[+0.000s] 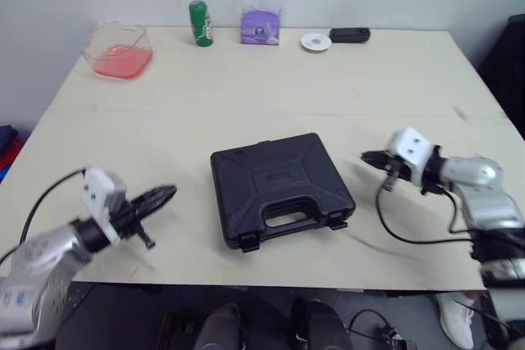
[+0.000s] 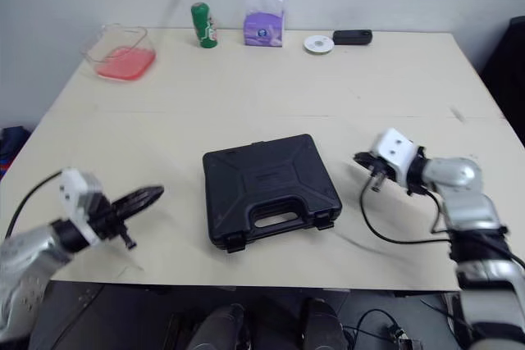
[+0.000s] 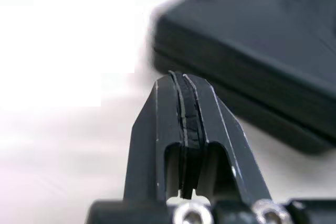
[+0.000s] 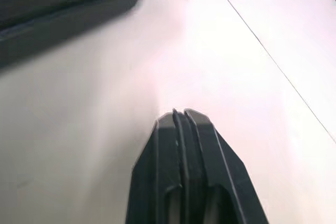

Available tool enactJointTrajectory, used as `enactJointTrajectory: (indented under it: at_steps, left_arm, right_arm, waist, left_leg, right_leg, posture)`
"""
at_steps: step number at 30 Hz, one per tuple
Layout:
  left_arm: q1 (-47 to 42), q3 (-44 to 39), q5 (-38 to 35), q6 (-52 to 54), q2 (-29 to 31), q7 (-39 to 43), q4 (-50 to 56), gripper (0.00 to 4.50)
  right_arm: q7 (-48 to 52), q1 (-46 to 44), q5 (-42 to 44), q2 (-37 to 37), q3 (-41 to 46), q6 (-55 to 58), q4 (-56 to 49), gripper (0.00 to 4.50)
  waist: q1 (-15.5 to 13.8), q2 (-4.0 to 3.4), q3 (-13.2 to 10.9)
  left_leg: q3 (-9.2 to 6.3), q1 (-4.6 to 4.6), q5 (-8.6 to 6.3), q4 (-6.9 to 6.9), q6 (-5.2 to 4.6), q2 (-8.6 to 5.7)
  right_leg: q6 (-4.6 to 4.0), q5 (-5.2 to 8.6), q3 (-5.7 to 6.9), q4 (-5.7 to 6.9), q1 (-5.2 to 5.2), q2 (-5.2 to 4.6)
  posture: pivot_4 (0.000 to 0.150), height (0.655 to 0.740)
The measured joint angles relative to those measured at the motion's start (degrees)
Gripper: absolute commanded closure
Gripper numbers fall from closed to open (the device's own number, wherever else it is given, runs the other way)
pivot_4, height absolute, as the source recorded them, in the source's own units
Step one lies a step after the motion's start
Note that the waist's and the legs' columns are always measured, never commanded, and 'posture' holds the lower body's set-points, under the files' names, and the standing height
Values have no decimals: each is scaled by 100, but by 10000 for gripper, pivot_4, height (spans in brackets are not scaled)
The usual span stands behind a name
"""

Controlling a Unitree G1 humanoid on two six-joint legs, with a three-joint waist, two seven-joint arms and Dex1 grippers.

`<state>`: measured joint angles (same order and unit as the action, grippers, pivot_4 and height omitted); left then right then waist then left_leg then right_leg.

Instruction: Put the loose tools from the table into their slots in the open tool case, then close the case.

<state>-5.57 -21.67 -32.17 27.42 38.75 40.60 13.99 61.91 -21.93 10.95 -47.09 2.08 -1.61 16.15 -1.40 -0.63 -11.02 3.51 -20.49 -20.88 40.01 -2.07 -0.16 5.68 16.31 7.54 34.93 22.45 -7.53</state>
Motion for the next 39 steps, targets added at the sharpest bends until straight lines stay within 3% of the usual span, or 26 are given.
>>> enactJointTrajectory:
  at_steps: [3,8,14,21,28,39]
  left_arm:
    - [-1060,606,570,-147,200,109,-1175,44965]
    - [-2925,1857,1633,-982,-106,489,-3460,44965]
    - [-3870,2369,2121,-1851,-719,1067,-5240,44965]
    - [-4298,2549,2490,-2593,-977,1398,-6400,44965]
    - [-3672,2253,2250,-2718,-974,1906,-5828,44965]
    - [-1435,1749,1706,-1620,-625,1567,-2732,44965]
  right_arm:
    - [456,1165,564,-378,269,707,-994,44892]
    - [605,2435,1123,-654,510,1653,-2648,44892]
    - [320,2858,1015,-414,234,1783,-3231,44892]
    - [-159,2467,653,74,-29,1410,-3050,44892]
    - [-508,2178,564,485,-96,1448,-2851,44892]
    - [-923,1362,237,741,-171,1085,-2009,44892]
  waist:
    - [-14,-5,-1]
    - [9,25,3]
    - [-7,37,-2]
    - [13,59,-7]
    - [17,59,-7]
    - [116,56,-8]
  left_leg:
    - [15,-2,3,-7,-10,-16]
    - [40,8,2,-7,-16,-16]
    - [49,6,0,-5,-17,-14]
    - [49,8,1,-2,-18,-14]
    - [44,6,1,0,-19,-15]
    - [35,6,0,-4,-16,-9]
  right_leg:
    - [6,-3,7,2,6,10]
    - [18,-10,20,0,7,17]
    - [19,-9,23,3,14,22]
    - [20,-10,20,5,14,18]
    - [20,-10,19,5,12,12]
    - [18,-9,-19,-1,11,-12]
  posture:
    - [1500,7400]
    - [1500,7400]
    - [1500,7400]
    - [1500,7400]
    - [1500,7400]
    - [1500,7400]
